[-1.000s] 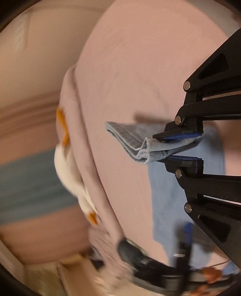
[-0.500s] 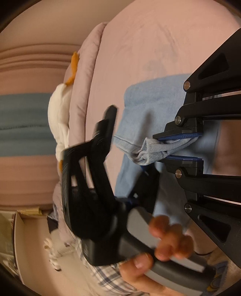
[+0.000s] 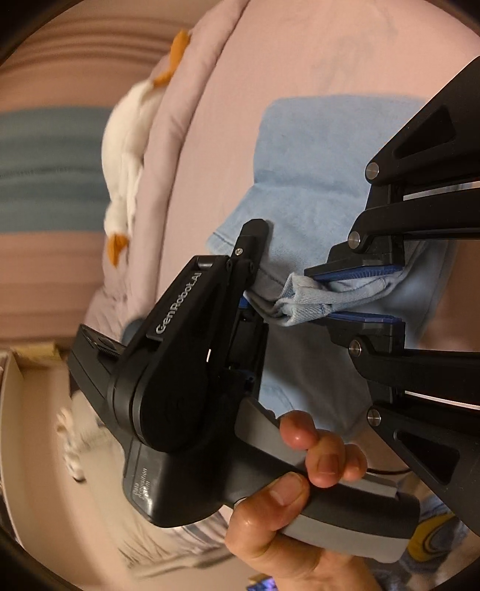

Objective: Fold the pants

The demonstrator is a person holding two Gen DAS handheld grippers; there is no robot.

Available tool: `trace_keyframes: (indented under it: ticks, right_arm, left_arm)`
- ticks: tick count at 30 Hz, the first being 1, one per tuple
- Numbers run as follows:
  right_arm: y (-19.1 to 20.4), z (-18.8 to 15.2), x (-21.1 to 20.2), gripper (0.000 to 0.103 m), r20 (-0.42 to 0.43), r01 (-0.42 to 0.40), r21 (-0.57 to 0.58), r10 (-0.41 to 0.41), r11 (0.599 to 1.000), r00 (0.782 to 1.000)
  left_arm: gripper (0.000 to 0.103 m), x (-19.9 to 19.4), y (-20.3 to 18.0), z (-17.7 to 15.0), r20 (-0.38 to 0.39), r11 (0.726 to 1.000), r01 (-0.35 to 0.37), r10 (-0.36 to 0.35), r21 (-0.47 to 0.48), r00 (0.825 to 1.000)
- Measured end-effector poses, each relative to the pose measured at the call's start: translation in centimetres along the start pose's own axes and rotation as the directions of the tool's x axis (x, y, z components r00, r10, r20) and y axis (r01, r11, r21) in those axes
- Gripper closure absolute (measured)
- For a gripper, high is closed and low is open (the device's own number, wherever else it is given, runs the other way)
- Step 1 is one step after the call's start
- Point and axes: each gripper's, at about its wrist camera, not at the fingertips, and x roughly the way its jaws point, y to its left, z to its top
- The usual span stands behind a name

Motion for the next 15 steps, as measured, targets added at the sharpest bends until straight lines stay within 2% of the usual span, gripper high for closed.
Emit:
trace_keyframes:
  ticks: [2, 4, 6, 7, 9, 10, 11, 15]
  right_arm:
    - [0.5, -0.3, 0.9, 0.086, -0.025, -0.009, -0.008, 0.009, 1.000, 1.000]
    - [0.9, -0.4, 2.3, 0.086, -0.072, -0.013, -0.024, 0.011, 1.000, 0.997]
    - [0.8, -0.9, 3.8, 0.086, -0.153, -0.009, -0.026, 0.005, 1.000, 0.988]
    - [0.4, -1.0, 3.9, 0.082, -0.164, -0.031, 0.000, 0.031, 1.000, 0.986]
    - [-0.3, -1.1, 3.2, 0.069, -0.166, -0.080, 0.035, 0.085, 0.996, 0.983]
    - [-0.9, -1.1, 2.6, 0.058, -0.164, -0.111, 0.057, 0.119, 0.992, 0.979]
    - [-1.4, -1.1, 2.1, 0.055, -0.159, -0.127, 0.073, 0.138, 0.989, 0.978]
    - [-5.7, -1.0, -1.3, 0.055, -0.083, -0.197, 0.192, 0.216, 0.961, 0.973]
  left_arm:
    - [0.090, 0.4, 0.7, 0.1, -0.022, 0.999, -0.036, 0.036, 0.007, 0.999]
    - [0.084, 1.0, 1.6, 0.0, -0.043, 0.993, -0.115, 0.114, -0.002, 0.993]
    - [0.084, 0.4, 2.2, 0.0, -0.024, 0.991, -0.130, 0.130, -0.009, 0.991]
    - [0.080, 0.0, 2.2, 0.1, -0.011, 0.990, -0.138, 0.138, -0.008, 0.990]
    - [0.077, -1.0, 2.0, 0.1, 0.022, 0.984, -0.176, 0.176, 0.017, 0.984]
    - [0.076, -1.5, 1.7, 0.0, 0.037, 0.980, -0.196, 0.195, 0.041, 0.980]
    - [0.075, -1.6, 1.3, 0.0, 0.046, 0.977, -0.206, 0.203, 0.061, 0.978]
    - [0.075, -1.6, -1.2, -1.1, 0.071, 0.953, -0.235, 0.225, 0.192, 0.972]
